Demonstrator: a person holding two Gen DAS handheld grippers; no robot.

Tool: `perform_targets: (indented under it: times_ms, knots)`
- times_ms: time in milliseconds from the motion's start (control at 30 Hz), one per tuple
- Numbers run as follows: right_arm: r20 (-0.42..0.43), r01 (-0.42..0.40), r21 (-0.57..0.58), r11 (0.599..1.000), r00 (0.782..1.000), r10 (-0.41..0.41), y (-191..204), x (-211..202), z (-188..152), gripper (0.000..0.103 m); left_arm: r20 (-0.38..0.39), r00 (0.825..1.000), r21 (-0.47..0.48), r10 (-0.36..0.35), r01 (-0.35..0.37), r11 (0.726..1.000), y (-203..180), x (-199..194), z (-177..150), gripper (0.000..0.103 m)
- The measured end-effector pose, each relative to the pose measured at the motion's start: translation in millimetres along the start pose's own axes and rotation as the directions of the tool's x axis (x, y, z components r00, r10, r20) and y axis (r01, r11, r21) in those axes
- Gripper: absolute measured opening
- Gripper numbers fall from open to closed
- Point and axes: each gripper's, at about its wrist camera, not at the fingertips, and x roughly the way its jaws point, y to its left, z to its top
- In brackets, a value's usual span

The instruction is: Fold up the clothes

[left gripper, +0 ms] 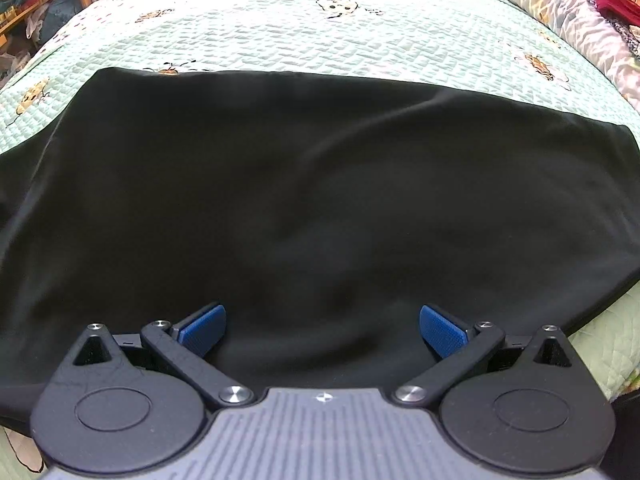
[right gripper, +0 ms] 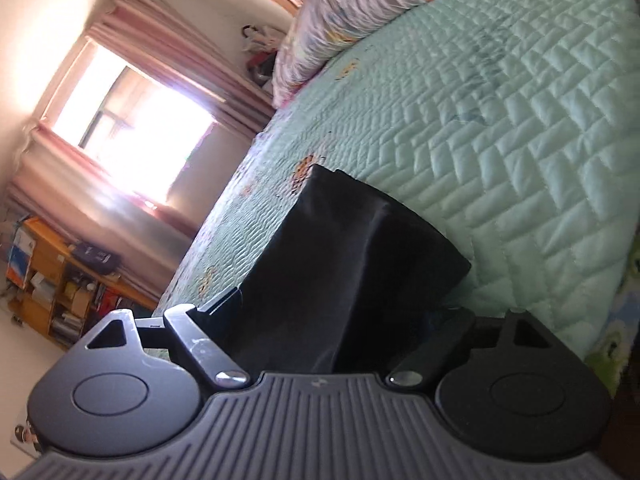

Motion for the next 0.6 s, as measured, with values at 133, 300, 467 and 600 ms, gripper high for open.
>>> perform_targets:
  times_ms: [133,300,467,600]
  knots:
    - [-0.008,-0.003,0.025,1.0,1.0,0.003,0,-1,0,0.085,0.002,1.0,0.002,-0.003,0.003,1.0,1,1,0,0.103]
    - [-0.022,0.033,-0.063,0.997,0.999,-0.035,8,2,-2,0.082,0.009,1.0,0.003,-0.006,0.006,1.0,3,0,-1,0.103]
    - [-0.021,0.063,-0.081,0.995,0.998,-0.065,10,0,-2,0.07,0.022,1.0,0.004,-0.004,0.004,1.0,2,0,-3,0.103]
    - [0.014,0.099,-0.026,0.995,0.995,-0.099,-1,-17,-3,0.061,0.034,0.999,0.011,-0.008,0.008,1.0,4,-2,-6,0.103]
